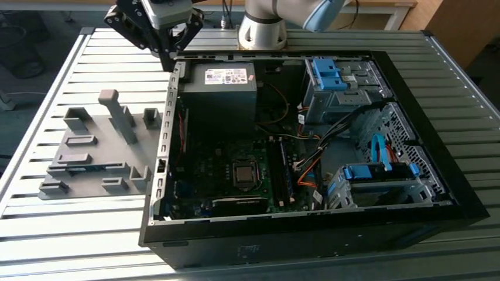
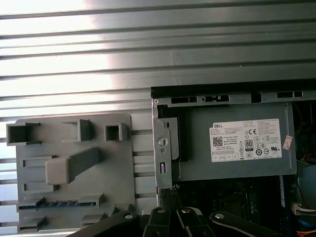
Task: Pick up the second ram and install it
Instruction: 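Reach for the second ram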
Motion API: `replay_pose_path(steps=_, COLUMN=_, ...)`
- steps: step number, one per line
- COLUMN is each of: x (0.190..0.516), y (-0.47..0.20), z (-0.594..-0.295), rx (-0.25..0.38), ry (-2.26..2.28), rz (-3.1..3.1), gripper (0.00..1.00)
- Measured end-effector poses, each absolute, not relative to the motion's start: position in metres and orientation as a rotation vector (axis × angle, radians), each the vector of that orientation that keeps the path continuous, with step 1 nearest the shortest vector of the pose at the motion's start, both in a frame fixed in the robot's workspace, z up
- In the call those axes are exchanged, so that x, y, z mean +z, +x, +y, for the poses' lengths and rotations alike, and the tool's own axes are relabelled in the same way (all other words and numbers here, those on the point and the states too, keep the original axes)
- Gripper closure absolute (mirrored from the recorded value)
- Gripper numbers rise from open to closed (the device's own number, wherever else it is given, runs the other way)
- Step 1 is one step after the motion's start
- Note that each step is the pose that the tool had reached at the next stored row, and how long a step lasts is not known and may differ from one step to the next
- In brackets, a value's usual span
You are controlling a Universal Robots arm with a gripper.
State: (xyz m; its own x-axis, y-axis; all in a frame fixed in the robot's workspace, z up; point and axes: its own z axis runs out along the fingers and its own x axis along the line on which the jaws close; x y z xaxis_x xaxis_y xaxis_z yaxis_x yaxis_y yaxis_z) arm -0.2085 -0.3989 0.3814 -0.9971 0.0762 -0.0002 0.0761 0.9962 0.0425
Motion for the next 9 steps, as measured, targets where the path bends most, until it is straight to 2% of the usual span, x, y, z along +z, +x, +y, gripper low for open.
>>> replay_pose_path(steps=9, x=0.3809, y=-0.2121, z=-0.3990, rx=0.067, ry=0.120, rz=3.138, gripper=0.89)
